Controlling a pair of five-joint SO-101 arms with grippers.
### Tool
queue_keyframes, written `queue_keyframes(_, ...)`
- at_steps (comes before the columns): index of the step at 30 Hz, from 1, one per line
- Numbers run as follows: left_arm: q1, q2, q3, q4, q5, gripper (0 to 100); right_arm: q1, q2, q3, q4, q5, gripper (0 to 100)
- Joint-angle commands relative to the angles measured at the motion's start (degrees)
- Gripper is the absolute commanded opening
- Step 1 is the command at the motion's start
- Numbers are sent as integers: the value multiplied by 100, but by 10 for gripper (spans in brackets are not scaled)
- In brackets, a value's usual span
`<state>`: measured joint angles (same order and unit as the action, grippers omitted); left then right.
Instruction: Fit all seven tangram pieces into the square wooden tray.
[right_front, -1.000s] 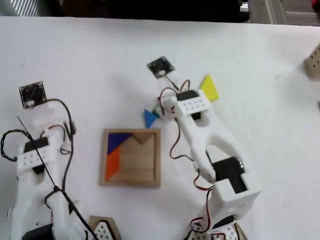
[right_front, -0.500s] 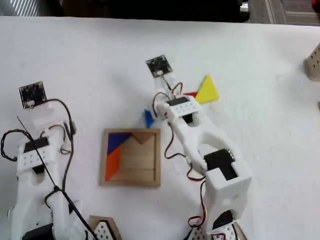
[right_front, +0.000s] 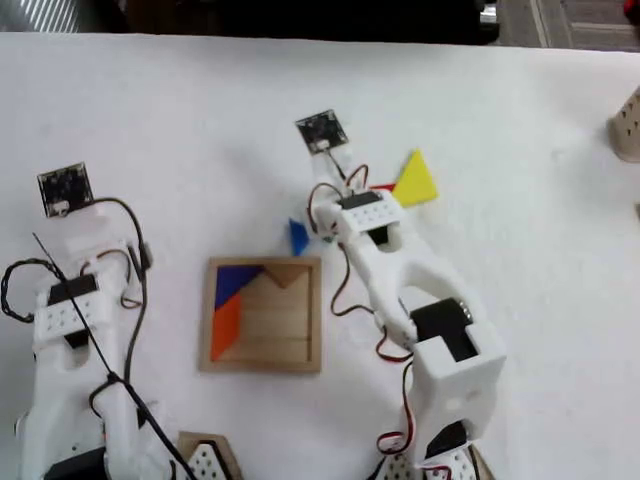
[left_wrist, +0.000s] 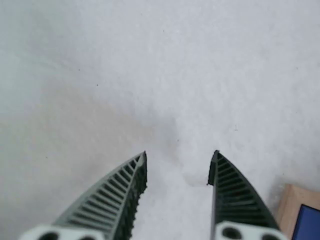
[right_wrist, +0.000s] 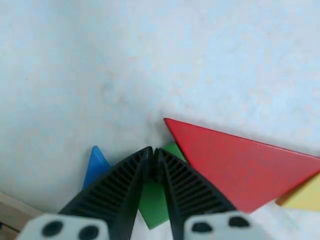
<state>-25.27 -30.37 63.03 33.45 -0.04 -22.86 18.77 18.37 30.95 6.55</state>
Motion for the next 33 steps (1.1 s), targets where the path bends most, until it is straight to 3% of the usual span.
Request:
queue_keyframes(1,-57,4,-193,-149,-26,211,57,-189,-35,145,-44,18)
queue_keyframes(24,-57,4,-193,-158,-26,211,-22,-224,-167,-154,-44,18)
queue_keyframes(33,-57,4,-193,-158,-26,211,356,-189,-167,822,-44,18)
